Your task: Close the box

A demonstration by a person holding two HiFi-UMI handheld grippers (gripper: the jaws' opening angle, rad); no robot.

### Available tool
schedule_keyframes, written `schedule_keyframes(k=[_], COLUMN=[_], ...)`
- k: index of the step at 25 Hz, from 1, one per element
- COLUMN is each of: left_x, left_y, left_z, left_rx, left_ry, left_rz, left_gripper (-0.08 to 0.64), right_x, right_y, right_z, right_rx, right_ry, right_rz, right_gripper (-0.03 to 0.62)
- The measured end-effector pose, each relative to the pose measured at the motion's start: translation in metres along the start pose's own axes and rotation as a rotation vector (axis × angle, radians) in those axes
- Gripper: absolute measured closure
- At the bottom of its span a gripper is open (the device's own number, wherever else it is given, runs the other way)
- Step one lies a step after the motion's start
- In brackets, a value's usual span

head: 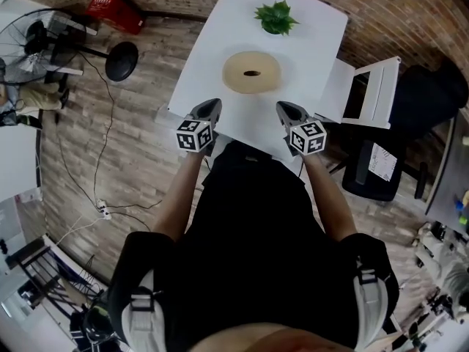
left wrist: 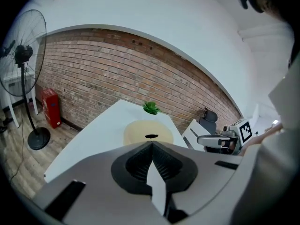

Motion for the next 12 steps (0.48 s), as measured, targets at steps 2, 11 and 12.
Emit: schedule_keyframes(k=[2, 11, 12], left_x=[0.008, 0.034, 0.035], left_y=[-0.005, -0.026, -0.026], left_z=[-0.003, -0.016, -0.017], left_rx=[0.0, 0.047, 0.05], left_ry=[0.018, 0.089, 0.097], left_rz=[-0.012, -0.1, -0.107], left_gripper=[0.54, 0.54, 0.54], right_x=[0.003, 0.014, 0.014], right_y=[-0.002, -0.007, -0.006], right_z=[0.001, -0.009, -0.009], right_rx=[-0.002, 0.007, 0.009], right_ry=[0.008, 0.017, 0.02], right_rz=[-0.006, -0.03, -0.032], right_gripper=[0.595, 0.595, 0.595])
Point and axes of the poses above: the fingertips, and each gripper's own axes: x backward along the fingers, z to its left, y out of its top, the point moved 8 cm from there along x, backward along the fingers, and after that the axes turned 8 degrees about x, right-handed, at the moved point
